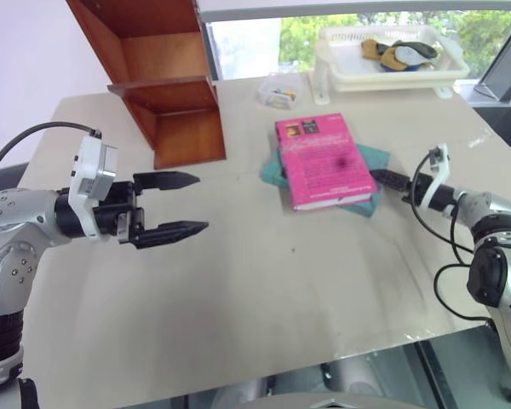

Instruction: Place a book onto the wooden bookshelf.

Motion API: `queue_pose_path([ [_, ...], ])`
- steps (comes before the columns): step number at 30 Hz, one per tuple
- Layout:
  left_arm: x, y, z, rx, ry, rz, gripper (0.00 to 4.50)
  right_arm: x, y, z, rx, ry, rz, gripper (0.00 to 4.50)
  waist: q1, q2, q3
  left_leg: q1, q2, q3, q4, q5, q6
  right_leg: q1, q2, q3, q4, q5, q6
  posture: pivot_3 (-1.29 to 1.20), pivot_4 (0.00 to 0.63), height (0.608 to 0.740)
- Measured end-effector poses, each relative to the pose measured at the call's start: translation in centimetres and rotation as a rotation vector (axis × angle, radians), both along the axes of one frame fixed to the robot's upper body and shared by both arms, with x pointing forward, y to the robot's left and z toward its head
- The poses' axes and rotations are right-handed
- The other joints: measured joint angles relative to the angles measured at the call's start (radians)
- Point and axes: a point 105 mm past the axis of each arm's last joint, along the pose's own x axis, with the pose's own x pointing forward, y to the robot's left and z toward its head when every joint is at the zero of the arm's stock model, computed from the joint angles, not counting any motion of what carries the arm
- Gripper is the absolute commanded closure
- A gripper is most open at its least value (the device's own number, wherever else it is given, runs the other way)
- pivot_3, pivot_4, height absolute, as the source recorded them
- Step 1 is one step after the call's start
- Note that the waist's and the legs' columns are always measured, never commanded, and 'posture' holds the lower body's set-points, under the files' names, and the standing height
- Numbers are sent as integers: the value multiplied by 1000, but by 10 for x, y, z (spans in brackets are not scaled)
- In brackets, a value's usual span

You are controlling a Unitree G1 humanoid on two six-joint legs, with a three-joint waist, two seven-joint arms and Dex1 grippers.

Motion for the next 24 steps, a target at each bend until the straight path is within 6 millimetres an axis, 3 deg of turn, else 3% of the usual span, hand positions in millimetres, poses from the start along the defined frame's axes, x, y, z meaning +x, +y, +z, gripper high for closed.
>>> queue_pose_path([
  [4,0,1,-1,5,-1,8,27,10,-21,46,1,-137,-91,0,1,0,0,0,0,0,0,0,0,0,0,0,0,0,0,0,150,740],
  [8,1,1,-1,7,-4,11,27,18,-15,69,13,-212,-107,0,-4,0,0,0,0,0,0,0,0,0,0,0,0,0,0,0,150,740],
  [16,1,1,0,12,-12,12,27,29,54,49,11,-189,33,0,-3,0,0,-1,-1,-3,0,0,0,-1,-1,-2,1,0,0,0,150,740],
  [24,-4,0,-5,24,-1,15,27,28,85,31,-123,-195,125,0,-10,0,0,-1,-1,-3,0,0,0,-1,-1,-4,0,0,0,0,150,740],
])
